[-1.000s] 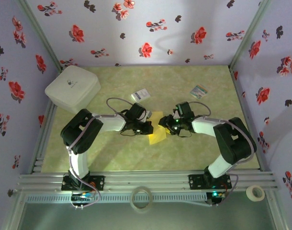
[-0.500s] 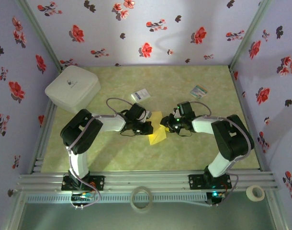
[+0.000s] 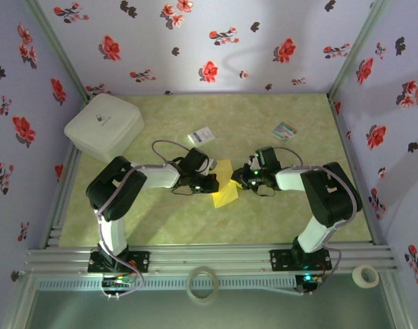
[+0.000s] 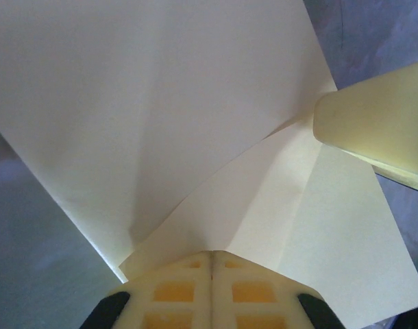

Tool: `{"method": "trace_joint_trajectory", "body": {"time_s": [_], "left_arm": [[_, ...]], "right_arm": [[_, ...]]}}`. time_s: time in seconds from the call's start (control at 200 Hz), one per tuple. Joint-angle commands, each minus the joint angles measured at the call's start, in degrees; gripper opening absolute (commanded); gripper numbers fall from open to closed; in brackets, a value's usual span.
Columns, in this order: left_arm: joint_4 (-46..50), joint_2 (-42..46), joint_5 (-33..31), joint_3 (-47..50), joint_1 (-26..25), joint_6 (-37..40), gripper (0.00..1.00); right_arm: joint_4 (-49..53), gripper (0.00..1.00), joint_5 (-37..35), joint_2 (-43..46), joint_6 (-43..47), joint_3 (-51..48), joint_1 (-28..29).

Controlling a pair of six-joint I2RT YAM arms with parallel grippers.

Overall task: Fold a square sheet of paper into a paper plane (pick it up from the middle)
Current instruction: Turn over the paper at the center of the table.

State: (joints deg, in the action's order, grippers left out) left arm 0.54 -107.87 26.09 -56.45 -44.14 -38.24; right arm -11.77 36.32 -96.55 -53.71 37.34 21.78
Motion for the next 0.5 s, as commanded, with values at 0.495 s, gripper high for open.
{"method": "trace_joint_trajectory", "body": {"time_s": [0.495], "left_arm": [[-5.0,8.9,0.3,4.0,-0.4,-1.2,0.17]], "right_arm": [[-0.5,0.02,1.7,4.9,4.3,-1.3,-1.0]]}}
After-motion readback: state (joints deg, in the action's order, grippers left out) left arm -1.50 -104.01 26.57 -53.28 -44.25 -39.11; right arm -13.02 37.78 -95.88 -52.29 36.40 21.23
